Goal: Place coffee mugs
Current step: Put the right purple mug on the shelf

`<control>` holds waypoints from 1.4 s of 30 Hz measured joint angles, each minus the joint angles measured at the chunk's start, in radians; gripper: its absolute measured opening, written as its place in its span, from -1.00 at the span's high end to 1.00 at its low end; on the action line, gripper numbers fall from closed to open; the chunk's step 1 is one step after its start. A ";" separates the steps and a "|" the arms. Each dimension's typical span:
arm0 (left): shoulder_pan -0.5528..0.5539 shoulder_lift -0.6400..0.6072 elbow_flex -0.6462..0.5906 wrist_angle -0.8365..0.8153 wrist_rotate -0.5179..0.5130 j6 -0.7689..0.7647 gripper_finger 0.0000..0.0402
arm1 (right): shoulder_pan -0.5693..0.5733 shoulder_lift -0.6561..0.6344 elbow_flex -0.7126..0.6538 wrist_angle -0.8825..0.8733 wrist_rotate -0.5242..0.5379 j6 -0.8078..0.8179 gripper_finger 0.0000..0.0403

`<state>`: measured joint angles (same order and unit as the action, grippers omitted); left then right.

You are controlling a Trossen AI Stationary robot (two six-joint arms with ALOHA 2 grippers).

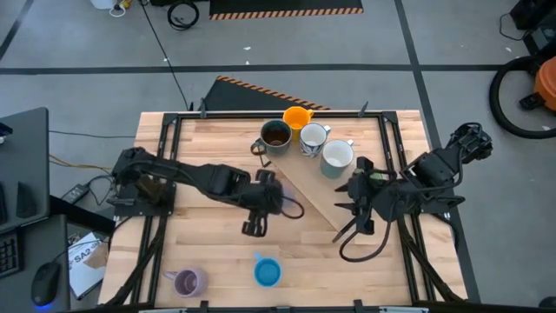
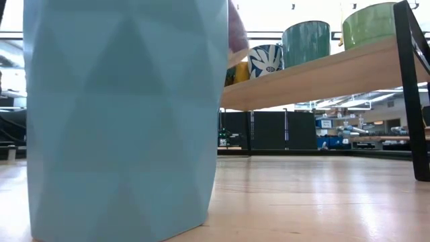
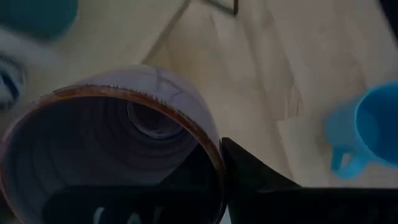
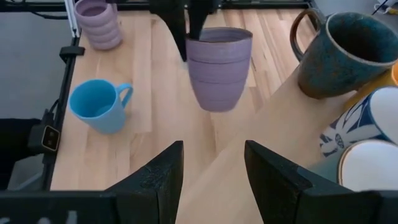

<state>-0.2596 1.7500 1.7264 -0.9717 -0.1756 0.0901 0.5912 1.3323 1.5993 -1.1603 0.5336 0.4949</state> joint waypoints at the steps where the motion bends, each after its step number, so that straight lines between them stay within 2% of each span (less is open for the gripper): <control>1: 0.008 0.000 0.000 0.021 0.006 0.020 0.86 | 0.004 -0.002 0.000 -0.012 0.000 0.012 0.13; 6: 0.061 0.006 0.048 -0.006 0.030 0.035 0.86 | 0.026 -0.028 0.000 -0.078 0.025 0.090 0.13; 12: 0.104 0.030 0.150 -0.003 0.042 0.111 0.86 | 0.044 -0.054 0.000 -0.076 0.056 0.126 0.13; 16: 0.135 0.043 0.161 -0.025 0.049 0.157 0.86 | 0.053 -0.054 0.000 -0.074 0.072 0.136 0.13; 31: 0.165 0.150 0.156 -0.042 -0.118 0.399 0.86 | 0.057 -0.050 0.000 -0.048 0.095 0.141 0.13; 42: 0.179 0.152 0.156 -0.074 -0.146 0.455 0.85 | 0.057 -0.050 0.000 -0.044 0.098 0.140 0.13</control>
<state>-0.0807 1.9018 1.8824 -1.0458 -0.3218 0.5449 0.6479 1.2823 1.5997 -1.2045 0.6312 0.6353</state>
